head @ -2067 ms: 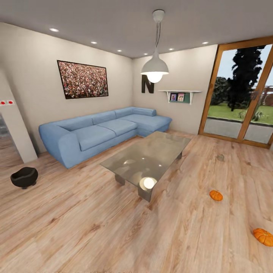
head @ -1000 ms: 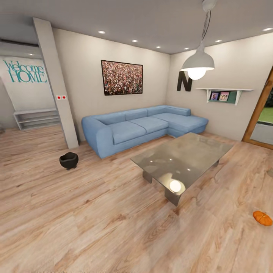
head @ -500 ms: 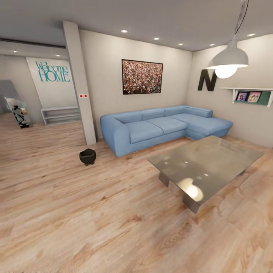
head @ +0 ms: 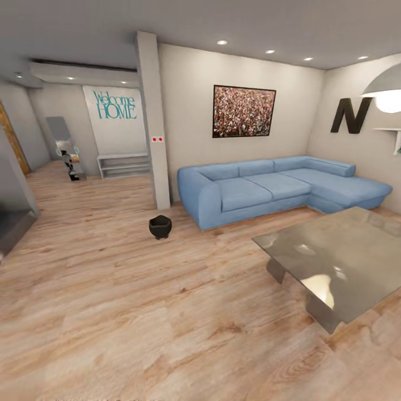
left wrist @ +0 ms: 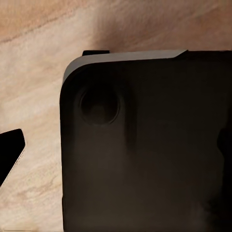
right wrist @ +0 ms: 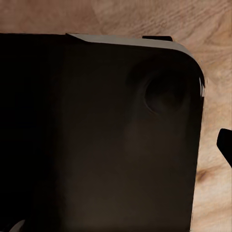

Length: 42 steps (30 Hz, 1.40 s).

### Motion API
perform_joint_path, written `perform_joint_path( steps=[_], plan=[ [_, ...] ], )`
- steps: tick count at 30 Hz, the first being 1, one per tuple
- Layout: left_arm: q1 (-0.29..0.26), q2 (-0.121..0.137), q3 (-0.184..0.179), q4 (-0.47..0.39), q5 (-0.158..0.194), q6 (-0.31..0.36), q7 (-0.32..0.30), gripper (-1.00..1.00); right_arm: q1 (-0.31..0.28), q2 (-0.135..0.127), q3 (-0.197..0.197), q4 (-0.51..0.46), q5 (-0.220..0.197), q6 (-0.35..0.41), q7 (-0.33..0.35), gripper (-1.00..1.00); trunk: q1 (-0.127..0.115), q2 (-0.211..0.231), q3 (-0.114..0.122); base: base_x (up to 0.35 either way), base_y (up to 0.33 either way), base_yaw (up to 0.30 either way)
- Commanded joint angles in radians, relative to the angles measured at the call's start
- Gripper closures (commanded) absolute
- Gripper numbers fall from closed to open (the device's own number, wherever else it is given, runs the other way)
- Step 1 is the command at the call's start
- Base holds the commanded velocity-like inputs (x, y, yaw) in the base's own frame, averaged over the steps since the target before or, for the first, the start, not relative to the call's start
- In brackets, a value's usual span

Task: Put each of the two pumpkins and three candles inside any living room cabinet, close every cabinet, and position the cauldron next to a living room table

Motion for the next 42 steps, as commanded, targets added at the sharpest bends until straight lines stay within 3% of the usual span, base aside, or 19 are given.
perform_joint_path(
  steps=[1,17,42],
  plan=[
    [0.000,0.000,0.000,-0.001,0.000,-0.001,-0.001,-1.00,-0.001,0.000,0.000,0.001,0.001,-0.004,0.000,-1.00,0.000,0.000,-0.001,0.061,0.318,0.269],
    [0.000,-0.005,0.000,-0.003,-0.003,-0.002,-0.001,-1.00,-0.001,0.000,0.000,0.001,0.000,-0.004,0.000,-1.00,0.000,0.000,-0.008,0.200,0.284,0.260],
    [0.000,-0.004,0.003,-0.002,0.002,-0.038,0.001,-1.00,-0.001,-0.002,-0.005,0.006,-0.011,-0.039,0.010,-1.00,0.000,0.000,-0.008,0.332,0.037,0.010]
  ],
)
